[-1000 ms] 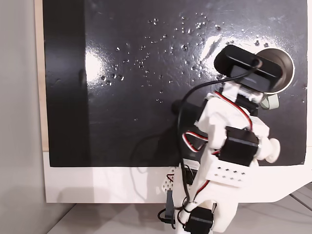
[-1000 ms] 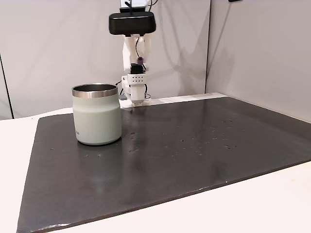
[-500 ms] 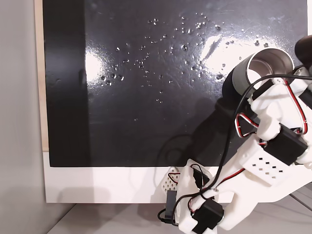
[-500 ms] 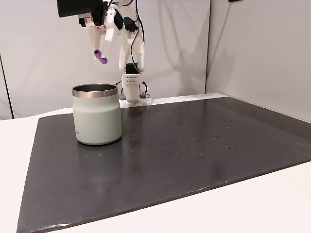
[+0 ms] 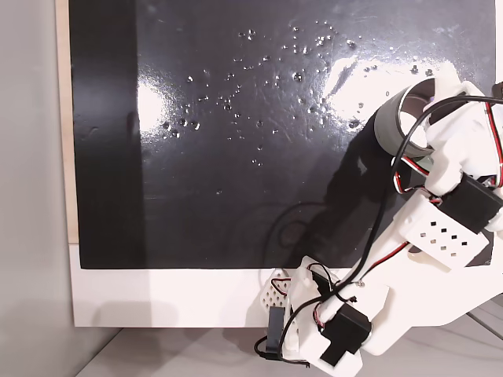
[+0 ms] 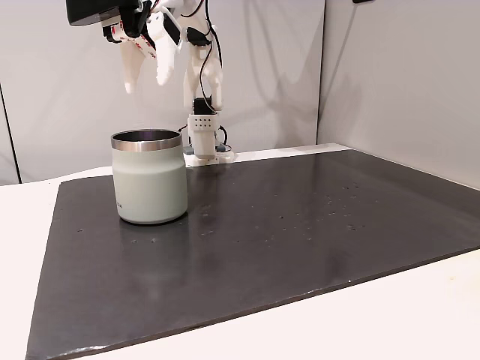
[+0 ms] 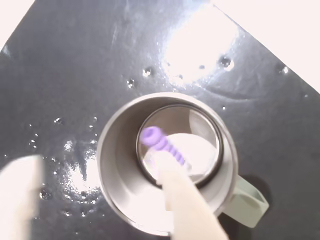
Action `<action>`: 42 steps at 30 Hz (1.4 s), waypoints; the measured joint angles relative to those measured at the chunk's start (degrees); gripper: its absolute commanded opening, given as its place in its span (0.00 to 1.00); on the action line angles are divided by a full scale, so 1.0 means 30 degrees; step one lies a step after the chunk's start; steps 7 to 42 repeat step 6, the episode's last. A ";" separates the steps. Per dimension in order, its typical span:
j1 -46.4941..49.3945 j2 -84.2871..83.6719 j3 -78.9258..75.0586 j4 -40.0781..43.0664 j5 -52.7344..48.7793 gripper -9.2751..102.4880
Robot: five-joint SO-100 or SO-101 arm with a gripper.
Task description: Grasp a pengrip and put it in the cup.
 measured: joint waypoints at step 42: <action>0.0000 0.0000 0.0000 -0.0352 0.0000 0.44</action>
